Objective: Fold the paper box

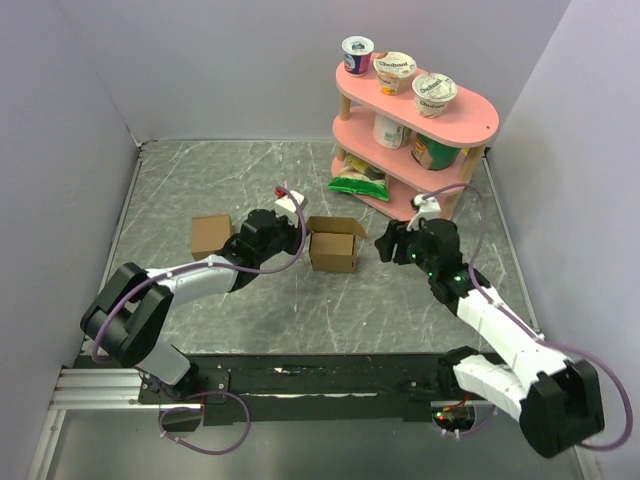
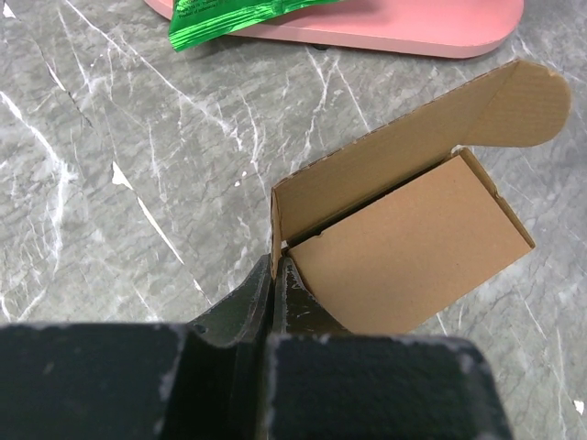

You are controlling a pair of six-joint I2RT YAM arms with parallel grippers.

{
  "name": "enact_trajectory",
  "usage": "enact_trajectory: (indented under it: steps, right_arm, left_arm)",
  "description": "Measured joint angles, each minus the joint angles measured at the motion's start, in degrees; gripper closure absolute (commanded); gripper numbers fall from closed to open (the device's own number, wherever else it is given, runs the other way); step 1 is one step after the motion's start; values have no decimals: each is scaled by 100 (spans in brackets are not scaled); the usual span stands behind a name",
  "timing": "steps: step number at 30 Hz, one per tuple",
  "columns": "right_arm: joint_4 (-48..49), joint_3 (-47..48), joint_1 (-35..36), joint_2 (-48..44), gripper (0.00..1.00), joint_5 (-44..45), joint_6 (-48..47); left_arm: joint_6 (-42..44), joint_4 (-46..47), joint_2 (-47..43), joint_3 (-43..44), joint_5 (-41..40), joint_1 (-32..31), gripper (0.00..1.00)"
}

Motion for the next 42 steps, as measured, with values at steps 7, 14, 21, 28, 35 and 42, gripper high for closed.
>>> enact_trajectory:
  steps: [7, 14, 21, 28, 35, 42]
  right_arm:
    - [-229, 417, -155, -190, 39, -363, -586]
    - [-415, 1150, -114, 695, 43, -721, -953]
    - [-568, 1545, 181, 1235, 46, -647, -997]
    - [-658, 1825, 334, 1720, 51, -481, -1093]
    - [-787, 1915, 431, 2020, 62, -240, -1169]
    - [-1012, 2221, 688, 2192, 87, 52, -1121]
  left_arm:
    - [7, -4, 0, 2, -98, -68, 99]
    - [26, -162, 0, 94, -157, -107, 99]
    - [52, -389, 15, 227, -254, -160, 99]
    - [68, -476, 98, 354, -295, -179, 99]
    - [68, -507, 136, 409, -319, -210, 99]
    - [59, -649, 190, 542, -431, -267, 99]
